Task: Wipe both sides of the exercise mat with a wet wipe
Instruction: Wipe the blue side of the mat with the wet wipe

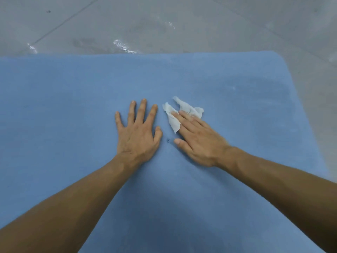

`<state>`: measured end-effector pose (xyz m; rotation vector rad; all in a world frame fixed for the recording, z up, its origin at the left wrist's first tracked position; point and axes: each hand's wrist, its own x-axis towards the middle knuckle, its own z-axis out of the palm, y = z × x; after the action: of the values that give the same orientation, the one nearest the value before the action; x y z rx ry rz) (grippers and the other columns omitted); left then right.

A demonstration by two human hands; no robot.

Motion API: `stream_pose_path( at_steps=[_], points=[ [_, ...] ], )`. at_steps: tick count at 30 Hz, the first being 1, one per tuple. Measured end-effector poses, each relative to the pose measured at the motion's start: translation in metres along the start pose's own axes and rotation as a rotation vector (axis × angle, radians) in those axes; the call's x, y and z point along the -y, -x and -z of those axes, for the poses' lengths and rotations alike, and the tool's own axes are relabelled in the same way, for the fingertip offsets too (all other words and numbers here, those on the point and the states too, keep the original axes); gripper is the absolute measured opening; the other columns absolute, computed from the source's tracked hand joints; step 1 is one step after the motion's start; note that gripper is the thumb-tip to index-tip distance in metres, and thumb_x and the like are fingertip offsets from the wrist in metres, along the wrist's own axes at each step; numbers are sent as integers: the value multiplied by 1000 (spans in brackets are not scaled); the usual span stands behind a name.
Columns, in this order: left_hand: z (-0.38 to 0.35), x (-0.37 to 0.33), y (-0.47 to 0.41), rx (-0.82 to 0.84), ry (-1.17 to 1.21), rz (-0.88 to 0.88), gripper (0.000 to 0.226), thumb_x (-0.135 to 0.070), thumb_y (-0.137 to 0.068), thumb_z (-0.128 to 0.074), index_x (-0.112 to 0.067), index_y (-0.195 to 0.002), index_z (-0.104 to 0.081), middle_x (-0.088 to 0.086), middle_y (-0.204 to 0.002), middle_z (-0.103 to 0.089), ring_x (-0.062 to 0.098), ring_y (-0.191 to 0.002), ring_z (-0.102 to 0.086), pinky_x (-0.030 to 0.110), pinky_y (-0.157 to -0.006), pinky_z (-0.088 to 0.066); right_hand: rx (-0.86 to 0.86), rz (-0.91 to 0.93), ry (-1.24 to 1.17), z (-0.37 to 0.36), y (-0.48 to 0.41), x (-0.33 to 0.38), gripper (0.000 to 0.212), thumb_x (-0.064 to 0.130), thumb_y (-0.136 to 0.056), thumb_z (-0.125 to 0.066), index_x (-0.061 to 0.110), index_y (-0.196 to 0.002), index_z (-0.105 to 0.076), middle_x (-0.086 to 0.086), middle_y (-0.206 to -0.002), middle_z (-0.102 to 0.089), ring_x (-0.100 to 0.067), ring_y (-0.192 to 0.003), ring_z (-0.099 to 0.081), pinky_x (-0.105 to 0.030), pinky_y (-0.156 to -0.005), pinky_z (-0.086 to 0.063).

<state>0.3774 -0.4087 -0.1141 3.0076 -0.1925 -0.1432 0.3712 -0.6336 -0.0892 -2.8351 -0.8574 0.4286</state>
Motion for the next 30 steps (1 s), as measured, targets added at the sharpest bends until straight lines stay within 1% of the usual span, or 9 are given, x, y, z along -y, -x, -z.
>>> stream_pose_path(
  at_steps=[4, 7, 10, 15, 17, 20, 22, 26, 30],
  points=[
    [3, -6, -15, -8, 48, 3, 74, -57, -94, -21, -30, -162, -28, 3, -171, -17, 27, -159, -7, 68, -122, -5, -72, -115, 29, 9, 3, -47, 73, 57, -104, -17, 24, -167, -3, 4, -175, -3, -12, -160, -2, -42, -129, -12],
    [3, -14, -34, 33, 55, -5, 70, -57, -99, -24, -31, -164, -18, -3, -173, -6, 26, -160, 3, 67, -123, 2, -158, -347, 14, 17, 14, -96, 73, 58, -102, -18, 32, -166, 1, 5, -175, -5, -17, -160, -12, -45, -126, -20],
    [8, -30, -61, 66, 58, -40, 71, -59, -101, -29, -32, -165, -12, -7, -174, 3, 24, -159, 8, 63, -124, 4, -199, -613, 2, 27, 30, -141, 80, 62, -98, -12, 22, -166, -10, -3, -171, -22, -24, -156, -21, -48, -124, -21],
    [17, -64, -111, 139, 82, -106, 72, -61, -100, -31, -37, -164, -11, -6, -173, 8, 22, -159, 11, 61, -124, 6, -206, -726, -80, 33, 25, -163, 72, 52, -107, -27, 13, -165, -14, -10, -169, -24, -29, -155, -21, -48, -125, -23],
    [12, -70, -119, 137, 87, -81, 72, -61, -98, -31, -40, -164, -9, -7, -173, 10, 22, -159, 14, 65, -122, 8, -251, -703, -162, 35, 6, -153, 79, 55, -103, -25, 10, -166, -12, -15, -170, -20, -30, -157, -20, -44, -128, -18],
    [4, -74, -121, 72, 62, -71, 73, -64, -96, -25, -42, -163, -7, -8, -173, 10, 22, -159, 13, 67, -121, 8, -218, -393, -139, 31, -26, -118, 82, 55, -100, -20, 4, -164, -15, -14, -172, -14, -27, -160, -13, -40, -129, -13],
    [1, -73, -121, 49, 45, -63, 72, -65, -96, -19, -42, -163, -5, -8, -173, 11, 22, -159, 14, 65, -122, 7, -156, -245, -138, 28, -46, -88, 81, 56, -100, -12, 10, -166, -14, -4, -174, -11, -18, -160, -6, -35, -129, -5],
    [-2, -73, -119, 25, 29, -64, 75, -67, -93, -9, -42, -163, -3, -8, -173, 11, 23, -159, 12, 65, -123, 5, -147, -242, -97, 31, -67, -83, 79, 59, -99, -6, 20, -167, -14, 7, -173, -11, -10, -159, -6, -33, -128, -3],
    [-5, -74, -121, -12, 47, -37, 71, -69, -97, -16, -43, -163, -9, -8, -174, 7, 22, -159, 9, 65, -123, 4, -208, -424, -60, 39, -62, -143, 80, 60, -97, -8, 22, -166, -16, 3, -172, -17, -14, -159, -12, -39, -126, -9]
  ],
)
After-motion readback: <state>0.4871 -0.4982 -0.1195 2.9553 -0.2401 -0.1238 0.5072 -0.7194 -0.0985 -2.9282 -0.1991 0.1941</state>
